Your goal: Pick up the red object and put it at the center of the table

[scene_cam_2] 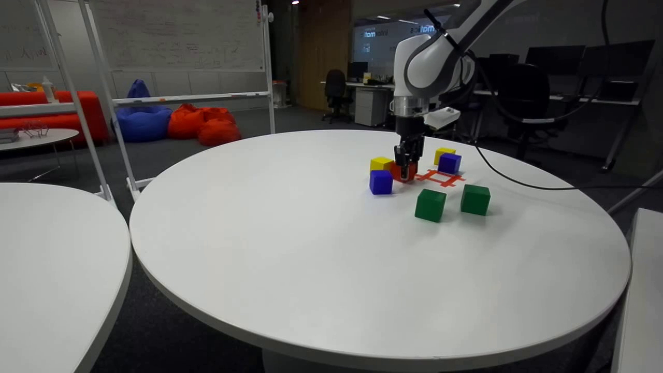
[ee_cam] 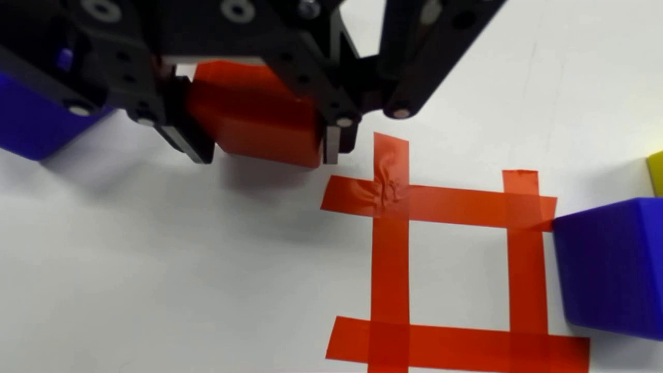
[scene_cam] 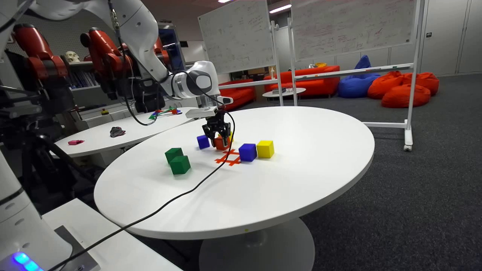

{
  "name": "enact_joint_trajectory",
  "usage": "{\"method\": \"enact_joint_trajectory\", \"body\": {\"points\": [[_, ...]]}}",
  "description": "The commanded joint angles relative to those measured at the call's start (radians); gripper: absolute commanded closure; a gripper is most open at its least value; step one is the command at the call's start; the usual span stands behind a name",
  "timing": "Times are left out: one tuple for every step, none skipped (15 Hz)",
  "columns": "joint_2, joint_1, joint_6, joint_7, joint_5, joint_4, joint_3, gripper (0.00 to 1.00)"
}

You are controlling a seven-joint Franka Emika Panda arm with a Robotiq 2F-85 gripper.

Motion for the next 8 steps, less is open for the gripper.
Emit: {"method": "enact_joint_trajectory", "body": {"points": [[-0.006,-0.018,0.012,-0.01,-0.01,-0.017,0.001,0.68],[-0.007,-0.023,0.015,-0.011,-0.008,-0.02,-0.001,0.68],[-0.008,-0.028,0.017,-0.012,-0.006,-0.024,-0.004,0.68],[-0.01,-0.037,0.019,-0.017,-0.002,-0.028,-0.005,0.68],[-0.012,-0.048,0.023,-0.021,0.003,-0.033,-0.006,0.68],[-0.014,-0.06,0.028,-0.025,0.007,-0.039,-0.007,0.68],[-0.016,-0.074,0.032,-0.028,0.012,-0.045,-0.008,0.68],[-0.022,-0.092,0.04,-0.035,0.02,-0.059,-0.009,0.68]]}}
